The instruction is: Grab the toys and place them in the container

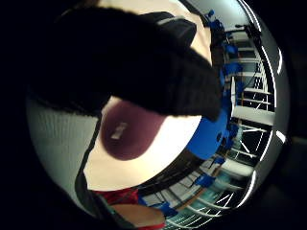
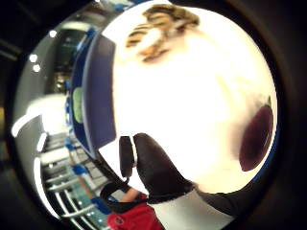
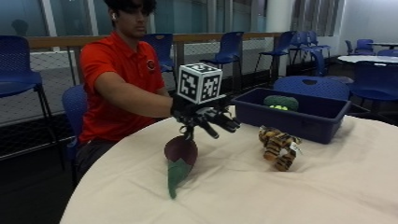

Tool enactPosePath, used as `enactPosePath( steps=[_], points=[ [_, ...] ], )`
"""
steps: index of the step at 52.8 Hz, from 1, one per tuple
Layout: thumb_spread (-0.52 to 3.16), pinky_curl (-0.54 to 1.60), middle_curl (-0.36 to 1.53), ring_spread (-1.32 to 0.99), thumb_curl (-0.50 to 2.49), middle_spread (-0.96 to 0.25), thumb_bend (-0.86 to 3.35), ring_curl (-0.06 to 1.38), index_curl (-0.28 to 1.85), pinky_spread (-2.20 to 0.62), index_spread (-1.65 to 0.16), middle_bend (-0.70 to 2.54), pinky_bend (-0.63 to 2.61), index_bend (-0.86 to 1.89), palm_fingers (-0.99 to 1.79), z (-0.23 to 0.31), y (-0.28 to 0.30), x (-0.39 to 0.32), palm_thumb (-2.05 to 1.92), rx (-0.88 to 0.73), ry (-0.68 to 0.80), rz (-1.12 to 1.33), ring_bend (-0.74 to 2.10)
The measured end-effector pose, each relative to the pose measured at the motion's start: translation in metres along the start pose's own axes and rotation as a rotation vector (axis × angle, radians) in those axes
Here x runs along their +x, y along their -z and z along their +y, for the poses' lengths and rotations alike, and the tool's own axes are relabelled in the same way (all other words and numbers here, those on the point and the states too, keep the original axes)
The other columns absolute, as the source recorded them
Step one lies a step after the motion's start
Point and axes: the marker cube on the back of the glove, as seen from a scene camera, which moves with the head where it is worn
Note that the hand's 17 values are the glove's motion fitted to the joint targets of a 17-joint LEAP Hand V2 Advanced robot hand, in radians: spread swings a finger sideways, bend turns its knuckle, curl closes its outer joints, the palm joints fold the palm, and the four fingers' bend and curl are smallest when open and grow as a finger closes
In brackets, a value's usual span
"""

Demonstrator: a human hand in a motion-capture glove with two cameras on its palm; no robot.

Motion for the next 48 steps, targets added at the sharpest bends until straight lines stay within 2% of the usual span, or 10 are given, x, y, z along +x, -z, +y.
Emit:
enactPosePath(
  steps=[18,30,35,39,43,44,45,48],
  points=[
    [1.01,0.37,0.24,0.06,0.24,-0.06,-0.10,0.24,0.30,0.14,-0.37,0.10,1.22,0.16,-0.21,0.016,-0.038,0.076,-0.13,-0.075,-0.148,-0.022,0.14],
    [0.99,0.38,0.21,0.07,0.20,-0.05,-0.10,0.20,0.30,0.14,-0.36,0.10,1.28,0.16,-0.21,0.021,-0.066,0.081,-0.13,-0.134,-0.142,-0.094,0.13],
    [1.01,0.38,0.20,0.08,0.20,-0.05,-0.08,0.20,0.29,0.11,-0.36,0.10,1.31,0.14,-0.19,0.022,-0.072,0.078,-0.10,-0.141,-0.143,-0.052,0.16],
    [1.05,0.38,0.20,0.08,0.20,-0.03,-0.05,0.21,0.28,0.07,-0.35,0.11,1.33,0.14,-0.15,0.022,-0.074,0.076,-0.06,-0.135,-0.149,-0.030,0.18],
    [1.13,0.37,0.22,0.07,0.23,-0.03,-0.01,0.22,0.30,0.01,-0.36,0.19,1.28,0.19,0.00,0.023,-0.075,0.075,0.01,-0.132,-0.161,-0.028,0.21],
    [1.11,0.38,0.21,0.08,0.22,-0.03,-0.04,0.22,0.28,0.02,-0.35,0.14,1.31,0.13,-0.12,0.024,-0.075,0.075,-0.04,-0.130,-0.164,-0.026,0.20],
    [1.16,0.35,0.23,0.07,0.24,-0.04,0.02,0.22,0.31,-0.02,-0.37,0.22,1.24,0.24,0.07,0.024,-0.075,0.075,0.05,-0.127,-0.166,-0.023,0.21],
    [1.23,0.32,0.25,0.06,0.27,-0.07,0.05,0.20,0.33,-0.06,-0.37,0.28,1.13,0.33,0.21,0.024,-0.075,0.073,0.11,-0.117,-0.173,-0.014,0.20]
  ],
)
